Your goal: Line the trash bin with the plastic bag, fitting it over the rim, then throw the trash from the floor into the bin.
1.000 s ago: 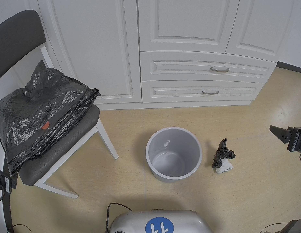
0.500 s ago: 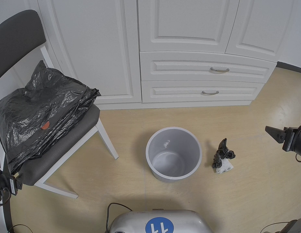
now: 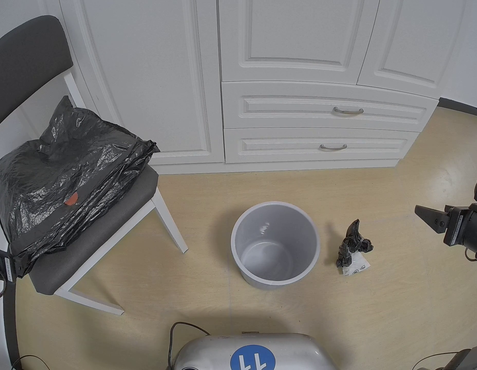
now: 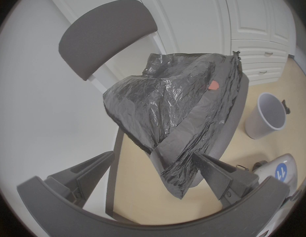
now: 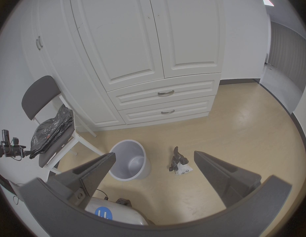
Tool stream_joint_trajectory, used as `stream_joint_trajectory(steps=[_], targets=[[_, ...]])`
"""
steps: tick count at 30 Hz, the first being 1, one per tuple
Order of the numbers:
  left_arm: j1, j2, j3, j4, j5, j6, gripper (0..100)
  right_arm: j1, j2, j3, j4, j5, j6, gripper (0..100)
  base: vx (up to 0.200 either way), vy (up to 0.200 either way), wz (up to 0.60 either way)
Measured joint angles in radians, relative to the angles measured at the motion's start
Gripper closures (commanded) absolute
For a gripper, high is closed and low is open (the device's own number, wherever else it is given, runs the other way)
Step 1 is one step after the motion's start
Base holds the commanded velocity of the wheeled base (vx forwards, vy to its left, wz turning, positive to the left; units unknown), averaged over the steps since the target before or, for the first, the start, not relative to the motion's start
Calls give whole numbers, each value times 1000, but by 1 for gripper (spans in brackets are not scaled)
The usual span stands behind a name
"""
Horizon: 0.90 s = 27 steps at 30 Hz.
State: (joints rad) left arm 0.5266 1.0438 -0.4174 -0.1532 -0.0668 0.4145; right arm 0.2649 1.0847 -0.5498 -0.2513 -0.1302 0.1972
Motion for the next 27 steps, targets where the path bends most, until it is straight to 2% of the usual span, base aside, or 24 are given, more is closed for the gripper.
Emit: stream_joint_trajectory(steps=[3,6,10,16,27], targets=[[81,24,-10,-6,-129,45,0,11,5,3,0,0,0,0,0,0,0],[141,43,-21,-10,-194,84,0,22,20,8,-1,0,0,0,0,0,0],[167,57,-24,-10,-208,94,0,31,37,11,-2,-1,-2,0,0,0,0],[161,53,-9,1,-251,94,0,33,40,15,0,-3,-11,0,0,0,0],[92,10,40,1,-247,98,0,60,29,26,3,-16,-15,0,0,0,0]])
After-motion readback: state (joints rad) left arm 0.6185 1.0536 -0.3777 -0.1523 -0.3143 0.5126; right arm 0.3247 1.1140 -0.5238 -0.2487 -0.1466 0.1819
